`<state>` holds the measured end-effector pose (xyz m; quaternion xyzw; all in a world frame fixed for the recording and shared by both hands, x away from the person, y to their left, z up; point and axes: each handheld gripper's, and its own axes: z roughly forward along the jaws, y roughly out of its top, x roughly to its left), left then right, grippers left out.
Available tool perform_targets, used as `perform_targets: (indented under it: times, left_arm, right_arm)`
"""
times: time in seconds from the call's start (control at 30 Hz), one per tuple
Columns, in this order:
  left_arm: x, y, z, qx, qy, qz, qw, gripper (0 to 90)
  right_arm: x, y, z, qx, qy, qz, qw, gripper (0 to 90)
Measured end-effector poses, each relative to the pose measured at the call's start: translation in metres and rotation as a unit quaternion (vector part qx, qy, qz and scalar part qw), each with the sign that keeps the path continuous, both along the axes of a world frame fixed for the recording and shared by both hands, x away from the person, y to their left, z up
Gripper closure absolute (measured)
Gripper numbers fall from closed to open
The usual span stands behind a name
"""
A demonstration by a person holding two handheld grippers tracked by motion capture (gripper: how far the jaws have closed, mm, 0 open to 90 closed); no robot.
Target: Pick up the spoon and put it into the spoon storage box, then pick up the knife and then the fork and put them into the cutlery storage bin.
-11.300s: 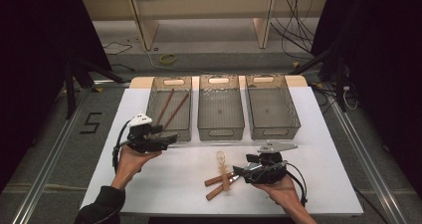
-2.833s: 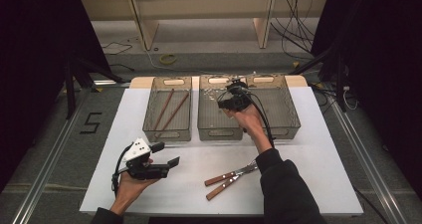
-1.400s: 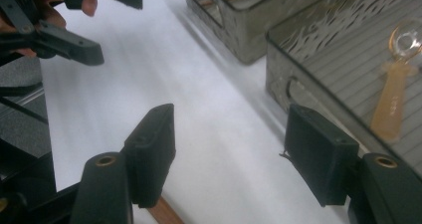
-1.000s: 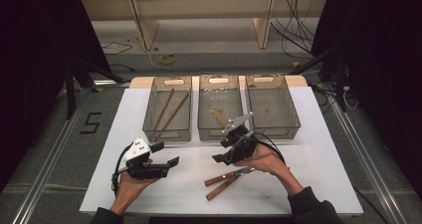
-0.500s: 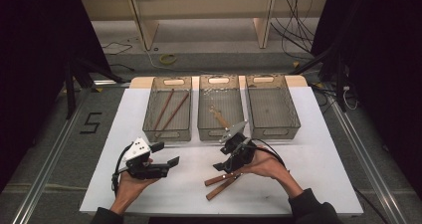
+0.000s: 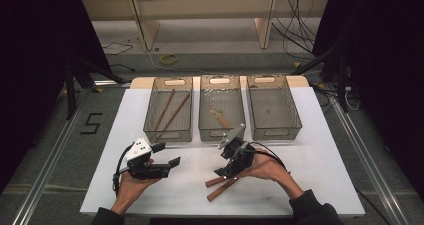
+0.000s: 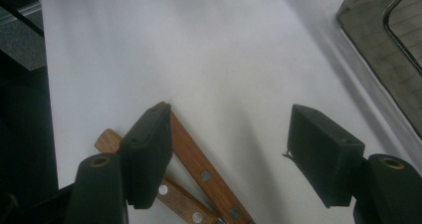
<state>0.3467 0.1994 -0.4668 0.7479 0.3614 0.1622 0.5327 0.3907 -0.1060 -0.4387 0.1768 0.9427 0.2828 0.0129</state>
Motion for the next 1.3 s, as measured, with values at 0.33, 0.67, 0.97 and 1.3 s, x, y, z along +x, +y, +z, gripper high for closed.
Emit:
perform_targets:
  times: [0.33, 0.67, 0.97, 1.3]
  left_arm:
    - [0.001, 0.0, 0.0, 0.001, 0.001, 0.001, 1.0, 19.2]
    - [0.001, 0.0, -0.001, 0.0, 0.002, -0.001, 1.0, 19.2]
    - [0.001, 0.0, -0.001, 0.0, 0.003, -0.001, 1.0, 19.2]
    - [0.0, 0.0, 0.0, 0.0, 0.002, -0.002, 1.0, 19.2]
  right_arm:
    - [-0.002, 0.003, -0.005, -0.019, -0.002, 0.017, 0.9997, 32.7]
    - [-0.004, 0.006, -0.009, -0.044, -0.004, 0.029, 0.9986, 32.0]
    - [-0.004, 0.007, -0.012, -0.056, -0.005, 0.033, 0.9979, 32.5]
    - [-0.004, 0.01, -0.018, -0.079, -0.007, 0.042, 0.996, 35.4]
